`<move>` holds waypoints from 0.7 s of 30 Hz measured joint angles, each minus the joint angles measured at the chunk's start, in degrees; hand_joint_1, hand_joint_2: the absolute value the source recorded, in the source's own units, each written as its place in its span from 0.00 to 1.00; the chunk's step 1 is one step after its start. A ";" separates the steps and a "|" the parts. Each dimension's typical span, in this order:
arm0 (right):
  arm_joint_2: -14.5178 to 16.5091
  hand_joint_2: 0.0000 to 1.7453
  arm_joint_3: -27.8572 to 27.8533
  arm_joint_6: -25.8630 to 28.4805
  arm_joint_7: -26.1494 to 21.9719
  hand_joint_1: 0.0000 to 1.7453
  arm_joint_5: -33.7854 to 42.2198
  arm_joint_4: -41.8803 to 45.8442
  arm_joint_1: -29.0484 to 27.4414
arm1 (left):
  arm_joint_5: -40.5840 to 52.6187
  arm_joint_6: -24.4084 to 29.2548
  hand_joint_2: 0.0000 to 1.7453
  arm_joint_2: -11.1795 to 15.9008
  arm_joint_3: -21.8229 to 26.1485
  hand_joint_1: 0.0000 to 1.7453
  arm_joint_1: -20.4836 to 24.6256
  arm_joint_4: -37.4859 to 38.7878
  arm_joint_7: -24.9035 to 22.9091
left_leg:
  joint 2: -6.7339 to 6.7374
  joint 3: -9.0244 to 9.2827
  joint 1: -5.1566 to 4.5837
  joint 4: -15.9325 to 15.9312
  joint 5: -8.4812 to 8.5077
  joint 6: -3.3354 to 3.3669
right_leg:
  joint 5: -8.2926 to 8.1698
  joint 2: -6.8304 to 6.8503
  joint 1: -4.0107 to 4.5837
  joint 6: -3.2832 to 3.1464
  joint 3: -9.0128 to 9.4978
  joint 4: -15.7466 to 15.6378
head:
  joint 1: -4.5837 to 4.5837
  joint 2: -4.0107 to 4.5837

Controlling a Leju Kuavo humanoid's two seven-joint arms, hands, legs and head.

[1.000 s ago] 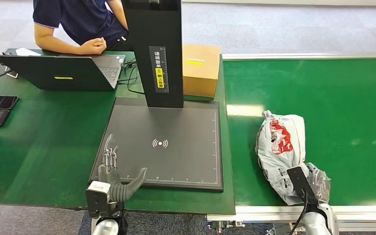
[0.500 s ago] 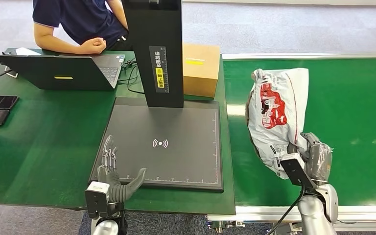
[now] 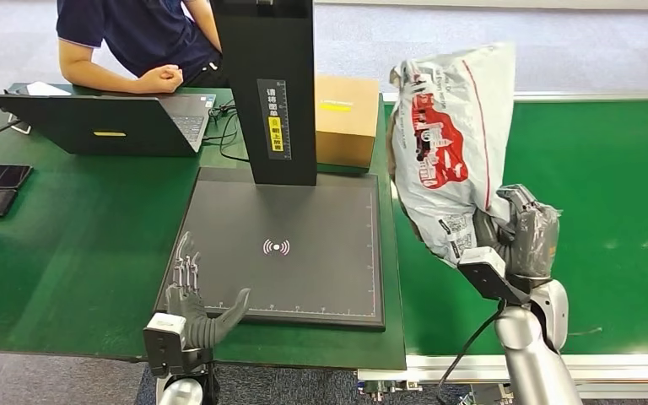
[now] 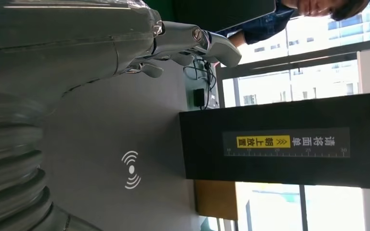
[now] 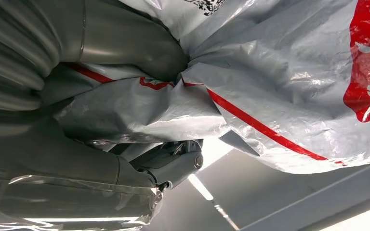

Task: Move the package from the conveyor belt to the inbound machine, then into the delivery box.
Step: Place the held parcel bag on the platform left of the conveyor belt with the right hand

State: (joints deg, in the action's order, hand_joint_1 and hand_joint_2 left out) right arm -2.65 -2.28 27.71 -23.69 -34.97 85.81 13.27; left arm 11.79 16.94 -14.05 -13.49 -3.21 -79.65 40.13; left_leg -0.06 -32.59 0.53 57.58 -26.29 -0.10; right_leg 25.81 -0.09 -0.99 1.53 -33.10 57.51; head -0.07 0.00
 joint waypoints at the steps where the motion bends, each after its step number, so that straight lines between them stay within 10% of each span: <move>1: -0.05 1.00 0.70 -0.11 0.01 0.94 0.02 0.00 0.52 | -0.09 0.07 1.00 0.00 -0.01 0.00 -0.07 -0.10 0.00 | -0.01 0.00 0.00 0.00 0.00 0.00 | 0.00 0.01 0.00 0.00 0.00 0.00 | 0.00 0.00; 21: 3.07 1.00 23.12 -12.94 -3.04 0.91 4.73 -17.63 13.20 | -1.96 6.62 1.00 2.36 -4.12 0.00 -1.27 -2.57 0.00 | -0.10 -0.09 0.04 -0.01 0.09 -0.10 | 0.01 0.07 0.05 -0.02 -0.05 0.04 | 0.00 0.00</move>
State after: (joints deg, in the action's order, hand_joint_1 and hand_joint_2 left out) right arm 0.42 20.83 14.76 -26.73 -30.24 68.18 26.47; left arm 9.82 23.56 -11.69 -17.61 -4.48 -82.21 40.13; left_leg -0.16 -32.67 0.56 57.57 -26.20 -0.21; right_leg 25.82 -0.03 -0.94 1.52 -33.15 57.55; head -0.07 0.00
